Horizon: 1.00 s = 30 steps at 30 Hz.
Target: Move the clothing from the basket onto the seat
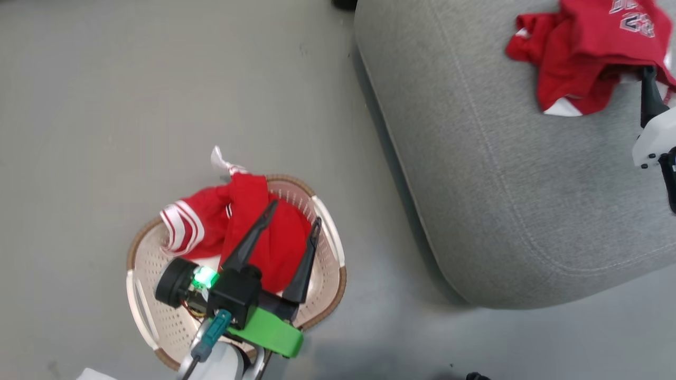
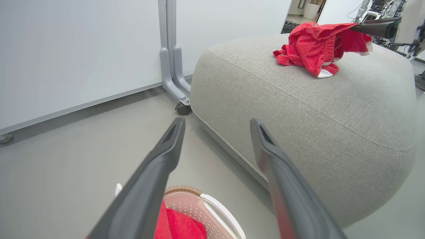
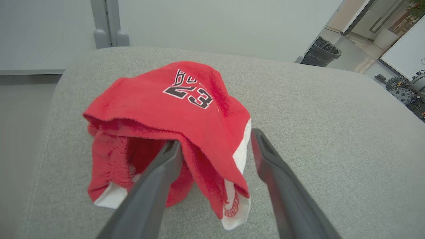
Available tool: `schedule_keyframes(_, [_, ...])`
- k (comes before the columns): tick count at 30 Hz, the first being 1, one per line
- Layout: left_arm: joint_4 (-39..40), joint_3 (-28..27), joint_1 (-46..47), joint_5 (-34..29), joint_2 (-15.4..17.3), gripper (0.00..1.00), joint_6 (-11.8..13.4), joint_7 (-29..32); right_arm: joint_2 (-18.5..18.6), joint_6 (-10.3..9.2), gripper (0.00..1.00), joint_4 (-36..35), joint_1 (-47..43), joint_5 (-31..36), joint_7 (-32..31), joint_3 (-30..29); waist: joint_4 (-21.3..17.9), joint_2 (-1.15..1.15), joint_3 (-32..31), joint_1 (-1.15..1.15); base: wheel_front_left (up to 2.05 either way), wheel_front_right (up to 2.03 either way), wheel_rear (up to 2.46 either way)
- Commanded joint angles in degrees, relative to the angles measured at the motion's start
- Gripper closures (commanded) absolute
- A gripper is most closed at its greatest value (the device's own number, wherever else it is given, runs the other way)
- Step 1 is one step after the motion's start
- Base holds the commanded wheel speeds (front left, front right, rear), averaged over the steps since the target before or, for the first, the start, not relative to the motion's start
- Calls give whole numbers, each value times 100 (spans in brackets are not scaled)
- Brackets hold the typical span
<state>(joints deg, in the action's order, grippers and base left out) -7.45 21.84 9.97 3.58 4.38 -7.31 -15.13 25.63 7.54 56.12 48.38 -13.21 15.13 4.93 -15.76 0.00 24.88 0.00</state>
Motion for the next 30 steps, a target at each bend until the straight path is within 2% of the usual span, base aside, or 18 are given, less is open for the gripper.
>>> schedule_keyframes(1, [-11, 2, -134, 50, -20, 0, -20, -3, 73, -10, 0, -135, -161, -172, 2, 135, -278, 0, -766, 0, 0, 0, 0])
schedule_keyframes(7, [69, -13, -483, 198, -121, 0, 15, -3, 412, -10, 0, -1227, -563, -1017, 2, 765, -368, 0, -1432, 0, 0, 0, 0])
schedule_keyframes(11, [153, 0, -690, 328, -144, 0, 97, -3, 559, -10, 0, -2112, -883, -1362, 3, 661, -357, 0, -1806, 0, 0, 0, 0])
schedule_keyframes(13, [222, 7, -774, 427, -143, 0, 178, -3, 462, -10, 0, -2641, -1130, -1532, 3, 306, -312, 0, -1969, 0, 0, 0, 0])
schedule_keyframes(17, [286, -23, -863, 472, -142, 0, 259, -2, 340, -10, 0, -3602, -1699, -1445, 3, -36, -123, 0, -2158, 0, 0, 0, 0])
schedule_keyframes(22, [368, -148, -962, 539, -139, 0, 366, -2, -28, -9, 0, -4710, -2703, -1254, 3, -403, 249, 0, -2357, 0, 0, 0, 0])
schedule_keyframes(25, [392, -238, -1029, 548, -140, 0, 401, -2, -322, -9, 0, -5157, -3298, -1159, 2, -507, 504, 0, -2461, 0, 0, 0, 0])
schedule_keyframes(30, [363, -382, -1176, 575, -141, 0, 441, -2, -777, -9, 0, -5503, -4078, -1022, 3, -424, 935, 0, -2634, 0, 0, 0, 0])
